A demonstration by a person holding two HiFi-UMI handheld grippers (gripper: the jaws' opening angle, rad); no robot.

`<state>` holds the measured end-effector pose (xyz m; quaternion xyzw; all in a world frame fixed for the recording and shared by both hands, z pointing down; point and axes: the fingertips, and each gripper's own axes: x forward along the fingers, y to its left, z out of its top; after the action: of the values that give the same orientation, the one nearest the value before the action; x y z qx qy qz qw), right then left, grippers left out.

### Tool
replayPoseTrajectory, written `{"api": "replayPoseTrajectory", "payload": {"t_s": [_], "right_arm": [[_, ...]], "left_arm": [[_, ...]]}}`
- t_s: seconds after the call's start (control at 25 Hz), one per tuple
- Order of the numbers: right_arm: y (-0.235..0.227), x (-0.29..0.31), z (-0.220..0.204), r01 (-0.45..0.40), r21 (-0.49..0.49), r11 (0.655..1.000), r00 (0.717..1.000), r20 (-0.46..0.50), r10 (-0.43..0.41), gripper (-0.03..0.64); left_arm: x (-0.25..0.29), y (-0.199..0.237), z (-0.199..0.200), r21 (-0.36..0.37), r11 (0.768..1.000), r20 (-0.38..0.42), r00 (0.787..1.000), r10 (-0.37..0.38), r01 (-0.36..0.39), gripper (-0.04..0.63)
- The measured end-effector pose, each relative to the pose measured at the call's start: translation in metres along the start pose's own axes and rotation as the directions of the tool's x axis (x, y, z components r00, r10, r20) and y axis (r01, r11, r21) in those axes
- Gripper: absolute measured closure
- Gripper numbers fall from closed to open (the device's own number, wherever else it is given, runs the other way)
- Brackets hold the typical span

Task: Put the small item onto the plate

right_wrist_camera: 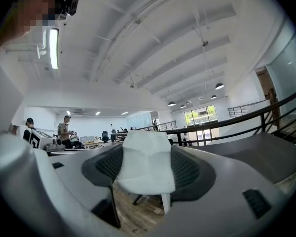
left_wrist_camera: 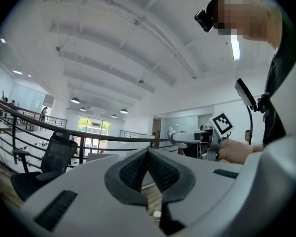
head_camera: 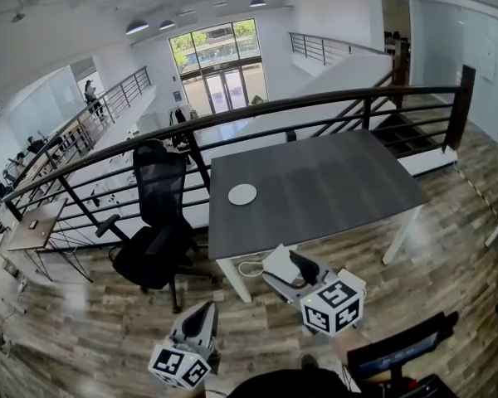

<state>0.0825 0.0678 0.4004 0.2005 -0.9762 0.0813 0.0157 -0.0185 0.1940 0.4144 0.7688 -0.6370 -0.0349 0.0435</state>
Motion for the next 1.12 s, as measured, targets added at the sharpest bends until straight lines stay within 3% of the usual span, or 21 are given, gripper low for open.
{"api": "replayPoseTrajectory", "payload": {"t_s": [0.56,0.76,1.12], "right_arm": [[-0.094,0.007,0.011,-0.065,0.003,0.998,0.998,-0.01,0.065,0.31],[-0.124,0.004,0.01,-0.074,0.02,0.997,0.997,0.004,0.074,0.31],[-0.148,0.016,0.009,-0.085,0.025,0.996,0.996,0.002,0.084,0.31]], "left_arm": [[0.097,-0.018,0.0,0.006,0.998,-0.02,0.998,0.055,-0.055,0.592],[0.123,-0.028,-0.004,0.046,0.996,-0.045,0.996,0.076,-0.074,0.592],[0.147,-0.026,-0.009,0.031,0.996,-0.073,0.994,0.081,-0.079,0.592]]}}
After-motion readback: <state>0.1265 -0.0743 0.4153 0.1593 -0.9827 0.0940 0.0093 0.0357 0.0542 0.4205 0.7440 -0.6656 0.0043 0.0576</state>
